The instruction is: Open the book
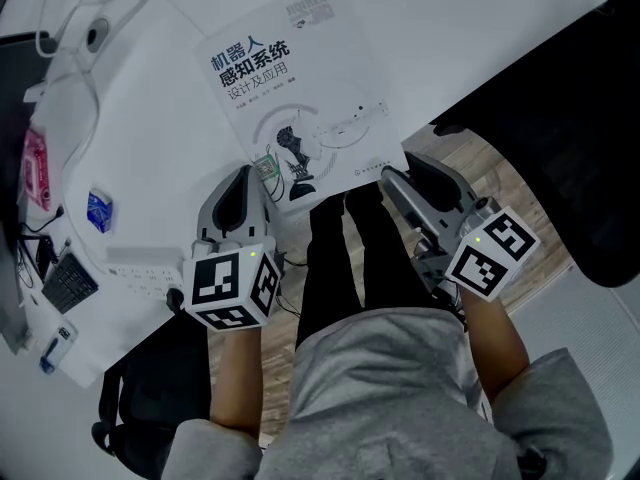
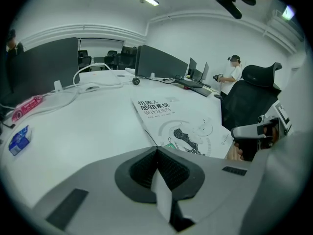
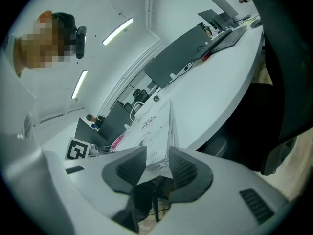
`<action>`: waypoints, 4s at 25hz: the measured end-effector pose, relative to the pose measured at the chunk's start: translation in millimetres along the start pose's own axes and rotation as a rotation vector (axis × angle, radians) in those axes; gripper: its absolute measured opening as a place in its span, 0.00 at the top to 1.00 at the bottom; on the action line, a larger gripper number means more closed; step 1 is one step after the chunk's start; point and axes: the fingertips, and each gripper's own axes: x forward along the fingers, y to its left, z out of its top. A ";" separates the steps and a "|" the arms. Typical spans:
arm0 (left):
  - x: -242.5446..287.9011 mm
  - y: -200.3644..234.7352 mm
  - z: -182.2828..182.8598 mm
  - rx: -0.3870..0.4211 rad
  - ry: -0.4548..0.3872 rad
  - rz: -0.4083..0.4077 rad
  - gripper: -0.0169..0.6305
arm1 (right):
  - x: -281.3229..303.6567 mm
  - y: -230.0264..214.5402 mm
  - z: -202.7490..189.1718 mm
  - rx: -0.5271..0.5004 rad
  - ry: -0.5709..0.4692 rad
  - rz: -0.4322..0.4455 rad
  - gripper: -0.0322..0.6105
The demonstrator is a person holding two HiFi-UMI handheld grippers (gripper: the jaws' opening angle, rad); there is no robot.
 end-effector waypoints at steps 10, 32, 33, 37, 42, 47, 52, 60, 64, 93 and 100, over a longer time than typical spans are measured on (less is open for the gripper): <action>10.9 -8.3 10.0 -0.038 0.016 -0.041 0.97 | 0.0 -5.5 16.3 0.182 0.011 0.087 0.72; 13.4 -63.9 63.4 -0.132 -0.049 -0.229 0.97 | -11.7 37.5 101.7 -0.437 -0.115 -0.212 0.88; 7.3 -64.5 63.4 -0.139 -0.054 -0.229 0.97 | -10.8 46.6 101.3 -0.470 -0.110 -0.207 0.88; -19.5 -62.0 67.9 -0.144 -0.090 -0.220 0.97 | -6.2 78.5 99.8 -0.590 -0.100 -0.195 0.88; -52.3 -42.5 69.6 -0.156 -0.145 -0.187 0.97 | 3.9 118.2 90.1 -0.674 -0.088 -0.143 0.88; -84.2 -17.4 66.0 -0.186 -0.203 -0.138 0.97 | 20.9 156.5 70.9 -0.747 -0.067 -0.079 0.88; -112.7 10.8 56.3 -0.233 -0.236 -0.101 0.97 | 38.3 182.1 44.4 -0.801 -0.008 -0.040 0.89; -138.1 39.5 29.7 -0.281 -0.252 -0.057 0.97 | 69.7 199.4 -8.5 -0.853 0.100 0.024 0.89; -143.7 49.9 22.6 -0.303 -0.254 -0.046 0.97 | 86.4 195.3 -28.0 -0.819 0.141 0.030 0.89; -156.1 82.0 15.6 -0.240 -0.240 -0.038 0.97 | 154.3 163.8 -112.1 -0.533 0.474 0.003 0.86; -161.2 78.4 17.4 -0.206 -0.245 -0.023 0.97 | 147.2 171.7 -119.4 -0.537 0.456 0.018 0.84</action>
